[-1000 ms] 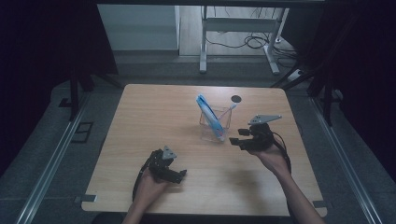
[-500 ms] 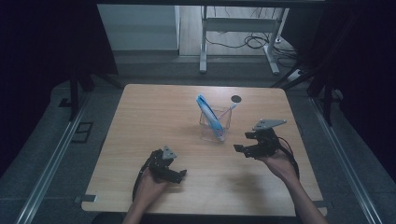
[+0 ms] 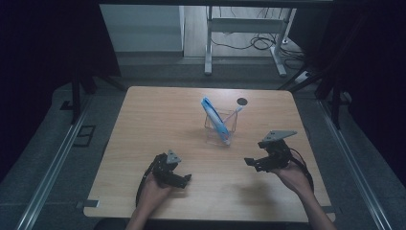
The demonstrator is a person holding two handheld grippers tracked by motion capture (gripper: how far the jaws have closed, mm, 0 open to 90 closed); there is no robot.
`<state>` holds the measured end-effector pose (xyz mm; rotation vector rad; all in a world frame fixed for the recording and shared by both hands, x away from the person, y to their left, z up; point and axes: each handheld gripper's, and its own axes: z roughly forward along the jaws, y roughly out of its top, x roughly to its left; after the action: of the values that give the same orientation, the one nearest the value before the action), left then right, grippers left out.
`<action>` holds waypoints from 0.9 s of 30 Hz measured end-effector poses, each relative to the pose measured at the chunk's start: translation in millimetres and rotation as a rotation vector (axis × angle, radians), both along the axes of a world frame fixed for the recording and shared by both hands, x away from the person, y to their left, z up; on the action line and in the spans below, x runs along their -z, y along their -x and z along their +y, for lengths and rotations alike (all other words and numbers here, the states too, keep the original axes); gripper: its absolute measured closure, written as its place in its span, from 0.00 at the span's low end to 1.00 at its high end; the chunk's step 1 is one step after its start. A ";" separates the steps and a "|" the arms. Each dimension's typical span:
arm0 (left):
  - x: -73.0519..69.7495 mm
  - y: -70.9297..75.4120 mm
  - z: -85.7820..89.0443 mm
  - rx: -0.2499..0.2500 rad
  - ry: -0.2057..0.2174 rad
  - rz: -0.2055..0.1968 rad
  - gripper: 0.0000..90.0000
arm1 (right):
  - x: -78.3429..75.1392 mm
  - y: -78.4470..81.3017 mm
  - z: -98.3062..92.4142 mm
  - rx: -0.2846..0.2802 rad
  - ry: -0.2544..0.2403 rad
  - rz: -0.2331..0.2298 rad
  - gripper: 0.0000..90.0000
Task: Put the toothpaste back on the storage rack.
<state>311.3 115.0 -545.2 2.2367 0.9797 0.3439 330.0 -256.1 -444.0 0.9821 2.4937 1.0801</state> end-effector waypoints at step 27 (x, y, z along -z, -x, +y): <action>-0.1 0.1 0.1 0.001 -0.001 0.002 0.01 | 54.3 27.2 -23.0 0.052 0.078 0.025 0.02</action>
<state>311.2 115.1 -545.1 2.2389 0.9798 0.3415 302.9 -279.1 -498.3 1.0381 2.4953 0.9526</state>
